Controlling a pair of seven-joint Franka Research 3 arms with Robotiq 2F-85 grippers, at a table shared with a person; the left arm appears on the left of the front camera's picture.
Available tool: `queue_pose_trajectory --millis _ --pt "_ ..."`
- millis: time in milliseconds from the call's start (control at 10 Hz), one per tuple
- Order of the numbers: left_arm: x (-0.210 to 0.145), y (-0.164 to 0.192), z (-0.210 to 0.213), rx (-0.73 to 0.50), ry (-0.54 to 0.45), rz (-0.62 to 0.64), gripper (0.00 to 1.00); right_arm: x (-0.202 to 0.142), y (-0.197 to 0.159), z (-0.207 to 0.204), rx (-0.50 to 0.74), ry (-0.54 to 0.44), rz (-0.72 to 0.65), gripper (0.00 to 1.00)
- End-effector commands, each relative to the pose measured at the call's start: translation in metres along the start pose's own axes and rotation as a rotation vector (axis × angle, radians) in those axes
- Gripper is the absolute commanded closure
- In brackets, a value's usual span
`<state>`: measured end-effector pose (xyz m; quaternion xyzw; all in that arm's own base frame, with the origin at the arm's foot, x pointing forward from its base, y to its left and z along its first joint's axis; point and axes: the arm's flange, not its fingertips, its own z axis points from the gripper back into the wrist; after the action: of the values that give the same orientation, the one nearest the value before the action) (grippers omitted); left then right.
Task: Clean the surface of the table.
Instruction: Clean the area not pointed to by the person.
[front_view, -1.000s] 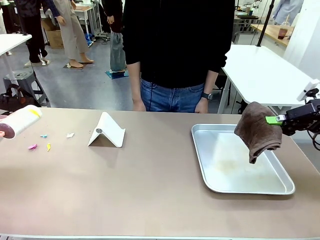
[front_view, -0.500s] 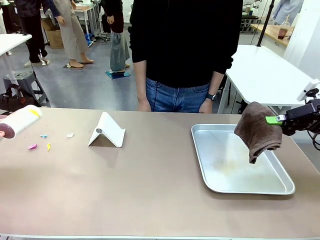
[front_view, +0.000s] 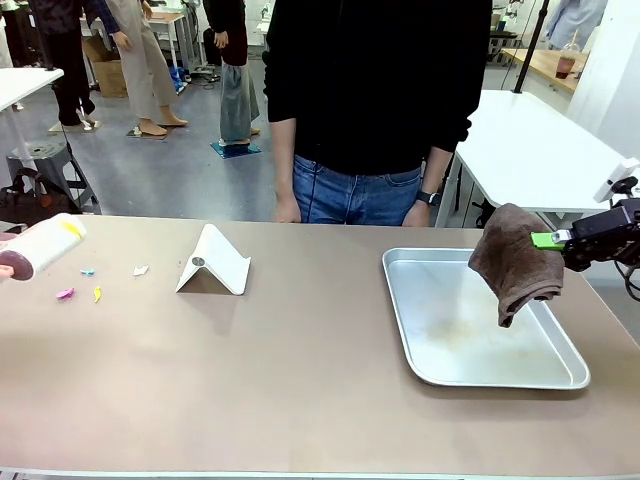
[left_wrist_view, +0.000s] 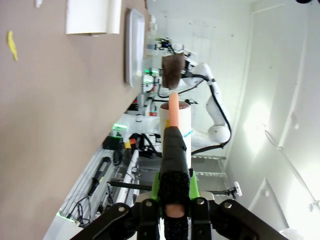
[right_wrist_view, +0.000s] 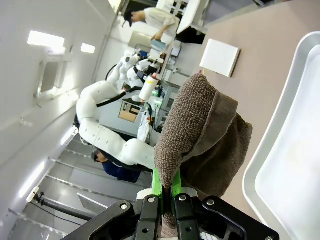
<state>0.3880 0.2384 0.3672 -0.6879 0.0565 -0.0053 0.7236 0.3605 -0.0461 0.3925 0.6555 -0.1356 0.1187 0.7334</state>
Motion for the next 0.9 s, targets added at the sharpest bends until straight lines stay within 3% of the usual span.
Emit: queue_pose_trajectory --millis 0,100,300,600,800 --pt "-0.003 -0.016 -0.009 0.241 -0.056 -0.024 0.78 0.000 0.004 -0.001 0.003 -0.009 0.008 0.92" --pt "-0.002 -0.021 -0.008 0.317 -0.038 -0.043 0.78 0.000 0.004 -0.001 0.003 -0.009 0.008 0.92" --pt "0.001 -0.023 0.006 0.546 -0.145 -0.035 0.78 0.000 0.004 -0.001 0.003 -0.009 0.008 0.92" --pt "0.023 -0.024 0.035 0.587 -0.350 0.045 0.78 0.000 0.004 -0.001 0.003 -0.009 0.008 0.92" --pt "0.039 -0.017 0.041 0.612 -0.415 0.089 0.78 0.000 0.004 -0.001 0.003 -0.009 0.008 0.92"
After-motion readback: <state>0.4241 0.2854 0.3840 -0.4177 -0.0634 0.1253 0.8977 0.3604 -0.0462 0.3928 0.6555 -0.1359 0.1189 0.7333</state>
